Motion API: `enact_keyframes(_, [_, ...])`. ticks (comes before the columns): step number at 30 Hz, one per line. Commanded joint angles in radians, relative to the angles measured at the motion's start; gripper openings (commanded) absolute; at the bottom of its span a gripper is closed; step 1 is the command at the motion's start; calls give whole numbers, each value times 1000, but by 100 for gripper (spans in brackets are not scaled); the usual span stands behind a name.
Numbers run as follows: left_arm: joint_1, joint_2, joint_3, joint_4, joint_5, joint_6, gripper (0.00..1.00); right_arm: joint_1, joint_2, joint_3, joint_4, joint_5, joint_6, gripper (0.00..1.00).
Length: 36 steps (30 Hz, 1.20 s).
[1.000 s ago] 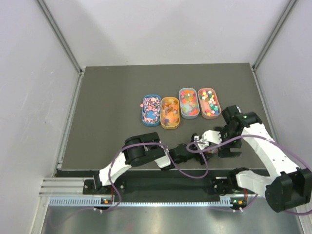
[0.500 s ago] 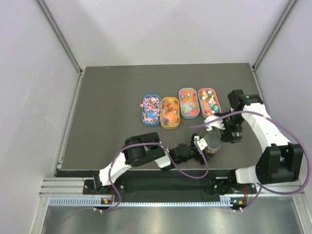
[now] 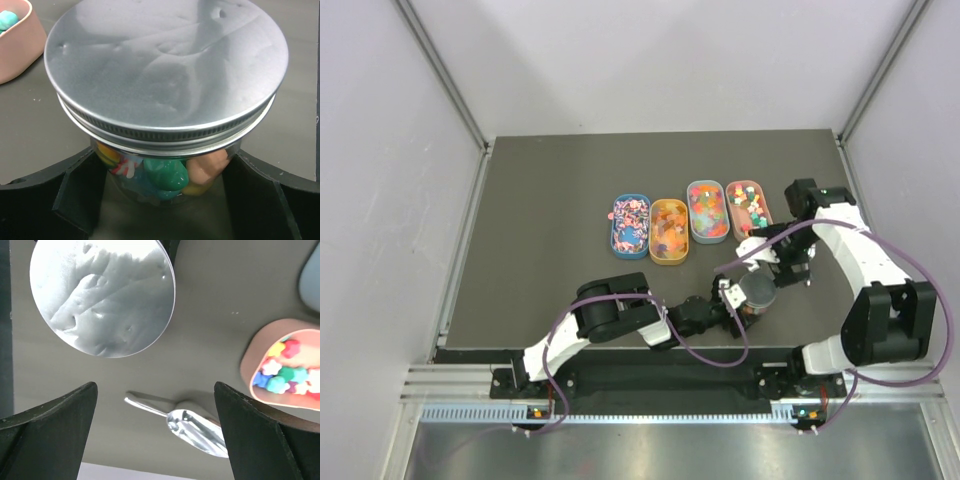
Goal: Pack the candies
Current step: Screw the bottle lid onto the packing bottle.
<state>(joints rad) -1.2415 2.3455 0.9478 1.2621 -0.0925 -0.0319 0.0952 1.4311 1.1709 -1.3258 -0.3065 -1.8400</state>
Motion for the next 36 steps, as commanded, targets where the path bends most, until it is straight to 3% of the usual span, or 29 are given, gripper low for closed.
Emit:
enact_keyframes(1, [13, 225, -103, -820, -27, -131, 0, 15, -55, -23, -151, -54, -85, 100])
enact_keyframes(11, [13, 230, -98, -825, -29, -128, 0, 95, -106, -97, -150, -80, -122, 100])
enact_keyframes(26, [11, 225, -99, -820, -32, -123, 0, 118, -75, -109, -147, -86, -107, 99])
enact_keyframes(32, [10, 230, -98, -823, -36, -123, 0, 120, -60, -125, -147, -83, -100, 95])
enact_keyframes(36, [7, 233, -98, -826, -35, -126, 0, 120, -47, -120, -145, -80, -84, 88])
